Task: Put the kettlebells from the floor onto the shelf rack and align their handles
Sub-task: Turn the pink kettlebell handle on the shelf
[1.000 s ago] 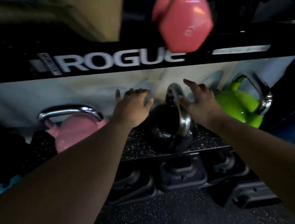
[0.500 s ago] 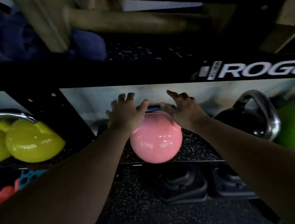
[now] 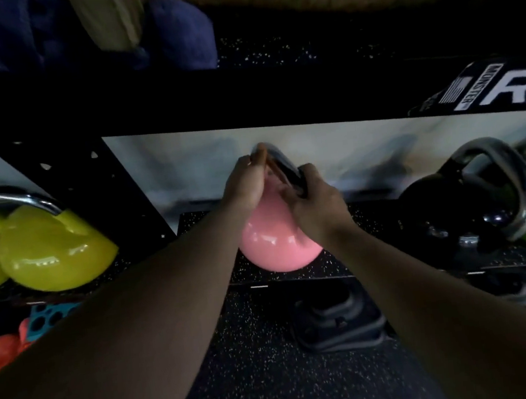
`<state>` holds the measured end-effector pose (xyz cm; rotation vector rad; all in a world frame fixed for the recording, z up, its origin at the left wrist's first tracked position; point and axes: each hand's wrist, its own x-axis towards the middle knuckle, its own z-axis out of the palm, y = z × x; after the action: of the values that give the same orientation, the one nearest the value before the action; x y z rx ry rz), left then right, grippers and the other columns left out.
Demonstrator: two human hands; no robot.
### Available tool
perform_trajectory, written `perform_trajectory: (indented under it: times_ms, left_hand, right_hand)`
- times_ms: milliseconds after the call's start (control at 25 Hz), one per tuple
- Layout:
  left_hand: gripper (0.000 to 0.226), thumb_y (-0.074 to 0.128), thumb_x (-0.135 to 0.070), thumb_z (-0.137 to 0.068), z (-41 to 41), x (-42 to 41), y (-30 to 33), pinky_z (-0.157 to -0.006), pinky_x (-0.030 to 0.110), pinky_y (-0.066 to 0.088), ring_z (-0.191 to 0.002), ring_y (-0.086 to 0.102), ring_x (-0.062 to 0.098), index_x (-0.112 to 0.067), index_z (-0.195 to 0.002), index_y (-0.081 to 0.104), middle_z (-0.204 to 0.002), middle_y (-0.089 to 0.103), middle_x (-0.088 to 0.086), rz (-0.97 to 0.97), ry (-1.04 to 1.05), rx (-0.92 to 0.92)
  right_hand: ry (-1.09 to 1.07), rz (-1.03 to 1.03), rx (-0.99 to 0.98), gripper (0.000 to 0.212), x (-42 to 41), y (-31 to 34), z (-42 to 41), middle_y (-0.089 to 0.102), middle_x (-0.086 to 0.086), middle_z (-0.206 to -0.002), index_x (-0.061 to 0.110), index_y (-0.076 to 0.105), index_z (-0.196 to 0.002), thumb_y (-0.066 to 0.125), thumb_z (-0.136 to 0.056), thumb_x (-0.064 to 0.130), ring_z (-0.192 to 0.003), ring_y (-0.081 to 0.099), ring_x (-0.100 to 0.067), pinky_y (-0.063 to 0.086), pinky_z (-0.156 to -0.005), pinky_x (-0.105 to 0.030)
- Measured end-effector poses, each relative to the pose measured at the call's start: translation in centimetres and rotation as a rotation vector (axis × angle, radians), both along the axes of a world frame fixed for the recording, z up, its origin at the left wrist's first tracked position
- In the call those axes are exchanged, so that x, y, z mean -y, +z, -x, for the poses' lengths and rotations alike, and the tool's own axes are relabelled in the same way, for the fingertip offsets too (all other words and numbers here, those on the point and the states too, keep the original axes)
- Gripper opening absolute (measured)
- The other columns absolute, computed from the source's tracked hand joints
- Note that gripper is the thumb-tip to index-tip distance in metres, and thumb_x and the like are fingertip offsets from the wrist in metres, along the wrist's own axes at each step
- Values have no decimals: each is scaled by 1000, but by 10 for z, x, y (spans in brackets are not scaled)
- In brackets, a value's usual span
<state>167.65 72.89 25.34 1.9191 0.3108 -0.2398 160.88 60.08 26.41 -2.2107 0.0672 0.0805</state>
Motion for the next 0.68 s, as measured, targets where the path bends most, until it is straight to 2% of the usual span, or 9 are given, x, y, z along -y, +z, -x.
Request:
perform_trajectory:
  times_ms: [120,240,360,440,480,560,680]
  left_hand:
    - [51,33,-53,-100,13,7,-8,-93,28,36,-122,54,27,-20,-137,48,-134,59,8,2,-27,121]
    - [51,32,-52,-101,13,6,-12,-92,28,32,-127,49,25,-26,-143,41,-137,55,5,85,-39,157]
    - [57,29,-52,-101,5,2,-16,-109,35,33,-134,45,26,-23,-149,34,-149,46,7,99,-68,115]
    - [57,29,-53,-101,-3,0,-13,-114,45,32,-133,47,26,-21,-147,40,-147,49,10,150,-92,59]
    - [57,30,-53,-101,-7,-2,-11,-113,45,35,-130,50,26,-20,-144,45,-144,53,11,233,-74,16]
    - [57,36,-55,-99,-9,-4,-10,-110,41,39,-124,56,24,-19,-139,52,-138,58,12,377,-14,-46]
    - [58,31,-54,-100,-4,-6,-18,-117,40,28,-138,42,19,-23,-148,40,-152,44,7,298,-101,26]
  right_hand:
    - [-26,-355,-84,32,0,-1,11,69,-9,-92,26,54,-121,59,-93,41,-82,68,-25,57,-76,-44]
    - [-57,-464,-49,45,-2,-5,12,67,-4,-80,41,42,-140,51,-96,49,-67,63,-13,53,-59,-28]
    - [-163,-531,-57,42,-12,-5,10,70,5,-76,45,45,-140,42,-99,51,-64,66,-4,49,-56,-19]
    - [-167,-568,-89,44,-22,2,3,73,6,-90,41,44,-142,40,-100,50,-77,68,-10,53,-67,-21]
    - [-166,-595,-112,46,-30,4,-1,72,6,-105,40,41,-144,39,-100,50,-88,66,-13,55,-80,-28]
    - [-188,-641,-150,48,-45,4,1,57,4,-138,43,34,-147,38,-99,52,-115,57,-17,47,-103,-42]
    - [-241,-671,-125,46,-57,-2,17,44,9,-150,49,29,-146,35,-100,50,-124,46,-10,39,-109,-36]
